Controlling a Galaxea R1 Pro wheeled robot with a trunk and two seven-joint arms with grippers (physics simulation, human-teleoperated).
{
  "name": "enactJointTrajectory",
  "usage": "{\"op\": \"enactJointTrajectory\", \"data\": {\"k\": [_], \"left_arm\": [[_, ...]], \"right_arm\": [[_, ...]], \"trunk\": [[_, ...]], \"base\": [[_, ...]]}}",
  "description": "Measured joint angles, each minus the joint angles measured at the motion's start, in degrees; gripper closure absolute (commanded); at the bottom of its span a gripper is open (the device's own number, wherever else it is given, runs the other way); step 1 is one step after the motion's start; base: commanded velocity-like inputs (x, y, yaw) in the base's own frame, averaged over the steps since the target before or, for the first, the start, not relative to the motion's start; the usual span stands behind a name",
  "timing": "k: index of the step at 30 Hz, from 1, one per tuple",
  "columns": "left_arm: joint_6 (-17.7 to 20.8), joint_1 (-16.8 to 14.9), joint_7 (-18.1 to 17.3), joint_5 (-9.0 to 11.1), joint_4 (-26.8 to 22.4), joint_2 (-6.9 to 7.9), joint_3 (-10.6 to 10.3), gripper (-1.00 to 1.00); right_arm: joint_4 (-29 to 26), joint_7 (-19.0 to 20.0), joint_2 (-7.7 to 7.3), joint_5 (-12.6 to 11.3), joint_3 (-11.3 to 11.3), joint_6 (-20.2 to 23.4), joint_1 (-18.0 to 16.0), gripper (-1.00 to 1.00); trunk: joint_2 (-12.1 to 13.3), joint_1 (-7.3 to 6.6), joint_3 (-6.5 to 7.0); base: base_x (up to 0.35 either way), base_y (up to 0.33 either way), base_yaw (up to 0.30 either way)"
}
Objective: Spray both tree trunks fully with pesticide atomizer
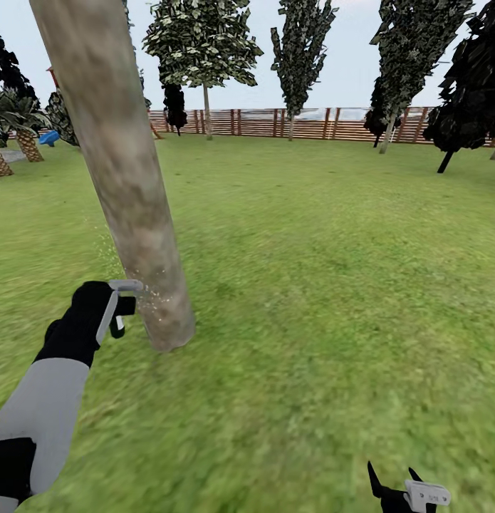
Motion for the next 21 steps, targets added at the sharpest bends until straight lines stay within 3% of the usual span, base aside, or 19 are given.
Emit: {"op": "enactJointTrajectory", "data": {"k": [3, 5, 14, 17, 20, 21], "left_arm": [[0.14, -0.07, 0.05, 0.16, -0.12, -3.05, -0.30, 1.00], [0.24, -0.81, 0.08, -0.20, -0.15, -4.17, -0.30, 1.00], [0.28, -1.22, 0.09, -0.53, -0.02, -1.57, 0.05, 1.00], [0.27, -1.36, 0.11, 0.02, -0.09, -2.77, -0.25, 1.00], [0.17, -3.23, 0.16, -0.12, -0.04, -5.62, -0.37, 1.00], [0.20, -3.87, 0.18, -0.73, -0.03, -5.85, -0.37, 1.00]], "right_arm": [[0.00, 0.00, -0.04, -0.04, 0.00, 0.00, 0.00, -1.00], [0.00, 0.00, -0.03, -0.02, 0.00, 0.00, 0.00, -1.00], [0.00, 0.00, -0.02, -0.01, 0.00, 0.00, 0.00, -1.00], [0.00, 0.00, -0.01, 0.00, 0.00, 0.00, 0.00, -1.00], [0.00, 0.00, -0.03, -0.02, 0.00, 0.00, 0.00, -1.00], [0.00, 0.00, -0.04, -0.01, 0.00, 0.00, 0.00, -1.00]], "trunk": [[0.00, 0.00, 0.00], [0.00, 0.00, 0.00], [0.00, 0.00, 0.00], [0.00, 0.00, 0.00], [0.00, 0.00, 0.01], [0.00, 0.00, 0.00]], "base": [[0.000, 0.000, 0.000], [0.000, 0.000, 0.000], [-0.136, 0.034, 0.000], [-0.007, 0.002, 0.000], [-0.001, 0.000, 0.000], [0.000, 0.000, 0.000]]}}
